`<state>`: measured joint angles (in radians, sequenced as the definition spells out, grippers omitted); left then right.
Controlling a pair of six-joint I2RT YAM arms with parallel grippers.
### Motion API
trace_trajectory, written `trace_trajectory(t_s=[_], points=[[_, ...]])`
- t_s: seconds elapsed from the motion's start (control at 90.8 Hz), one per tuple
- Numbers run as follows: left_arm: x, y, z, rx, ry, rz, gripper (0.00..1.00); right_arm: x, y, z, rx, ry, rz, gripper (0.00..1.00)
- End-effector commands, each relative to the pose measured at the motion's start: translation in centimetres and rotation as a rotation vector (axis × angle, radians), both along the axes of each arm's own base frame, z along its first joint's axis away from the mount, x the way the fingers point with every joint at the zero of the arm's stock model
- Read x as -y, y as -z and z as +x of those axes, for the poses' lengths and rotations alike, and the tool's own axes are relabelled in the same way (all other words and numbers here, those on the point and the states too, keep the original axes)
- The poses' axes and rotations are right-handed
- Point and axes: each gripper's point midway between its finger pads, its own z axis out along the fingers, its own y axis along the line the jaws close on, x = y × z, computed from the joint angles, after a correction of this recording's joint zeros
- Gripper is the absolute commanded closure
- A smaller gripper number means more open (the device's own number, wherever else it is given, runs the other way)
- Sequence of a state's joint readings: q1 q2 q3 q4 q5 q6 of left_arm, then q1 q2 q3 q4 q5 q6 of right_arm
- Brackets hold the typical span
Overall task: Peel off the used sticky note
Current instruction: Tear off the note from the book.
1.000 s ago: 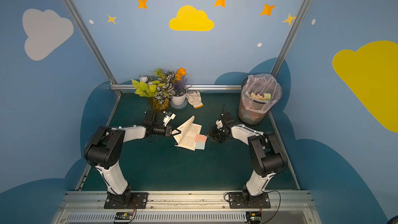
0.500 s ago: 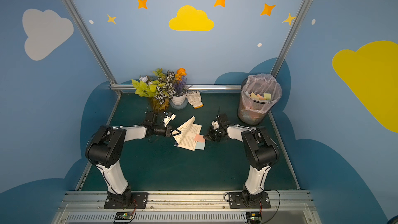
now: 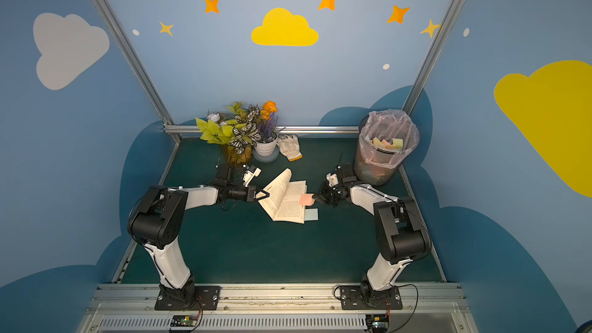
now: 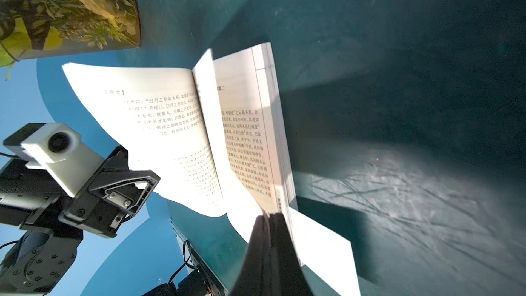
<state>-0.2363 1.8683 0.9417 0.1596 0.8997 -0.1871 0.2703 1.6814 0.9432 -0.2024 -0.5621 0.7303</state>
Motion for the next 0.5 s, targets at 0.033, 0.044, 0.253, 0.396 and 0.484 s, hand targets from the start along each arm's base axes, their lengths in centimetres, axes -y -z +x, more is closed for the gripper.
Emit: trace_trajectory(t_s=[0.033,0.044,0.253,0.396,0.484], points=[[-0.7,2.1,-0.6,-0.082,-0.02,0.04,0.97,1.5,-1.0,0.5,0.026,0.015,-0.039,1.0],[-0.7,2.1,-0.6,-0.082,-0.02,0.041,0.97,1.5,-1.0,0.6,0.027,0.015,-0.037,1.0],[-0.7,2.1,-0.6,-0.083,-0.021,0.043,0.97,1.1,-2.0,1.0,0.036,0.0,-0.008,1.0],[-0.7,2.1,-0.5,-0.087,-0.02,0.043,0.97,1.4,-5.4,1.6,0.118,-0.012,-0.011,1.0],[-0.7,2.2,-0.5,-0.088,-0.021,0.045,0.97,2.0,-8.6,1.9,0.193,-0.021,-0.039,1.0]])
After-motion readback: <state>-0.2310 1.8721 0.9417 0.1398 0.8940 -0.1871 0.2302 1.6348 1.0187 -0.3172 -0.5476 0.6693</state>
